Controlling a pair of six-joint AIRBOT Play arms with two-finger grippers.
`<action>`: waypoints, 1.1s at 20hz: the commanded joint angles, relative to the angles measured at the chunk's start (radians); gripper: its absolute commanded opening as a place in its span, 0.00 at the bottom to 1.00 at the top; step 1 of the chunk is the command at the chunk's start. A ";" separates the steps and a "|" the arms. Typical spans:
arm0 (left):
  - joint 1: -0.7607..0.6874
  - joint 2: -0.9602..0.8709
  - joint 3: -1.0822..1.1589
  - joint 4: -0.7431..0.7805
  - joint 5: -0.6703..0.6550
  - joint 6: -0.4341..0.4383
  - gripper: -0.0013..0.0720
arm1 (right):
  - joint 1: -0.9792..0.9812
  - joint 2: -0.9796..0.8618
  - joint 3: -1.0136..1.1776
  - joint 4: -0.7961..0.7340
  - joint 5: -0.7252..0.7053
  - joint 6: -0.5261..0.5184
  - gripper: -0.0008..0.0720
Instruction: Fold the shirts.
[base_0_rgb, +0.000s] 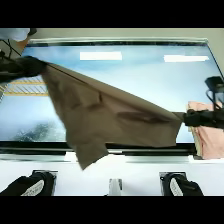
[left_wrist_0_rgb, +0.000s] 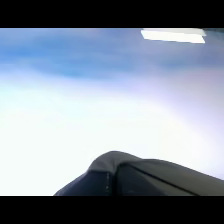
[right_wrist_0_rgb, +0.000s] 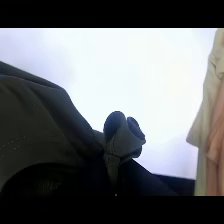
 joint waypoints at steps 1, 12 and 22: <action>0.001 -0.170 -0.071 -0.003 0.181 -0.002 0.07 | 0.000 -0.244 -0.066 0.107 -0.347 0.042 0.04; 0.091 -0.401 -0.051 -0.195 -0.253 0.000 0.92 | -0.089 -0.479 0.033 0.282 -0.276 -0.187 0.85; 0.243 -0.385 -0.383 -0.151 -0.359 0.038 0.81 | -0.337 -0.480 0.042 0.309 0.062 -0.294 0.86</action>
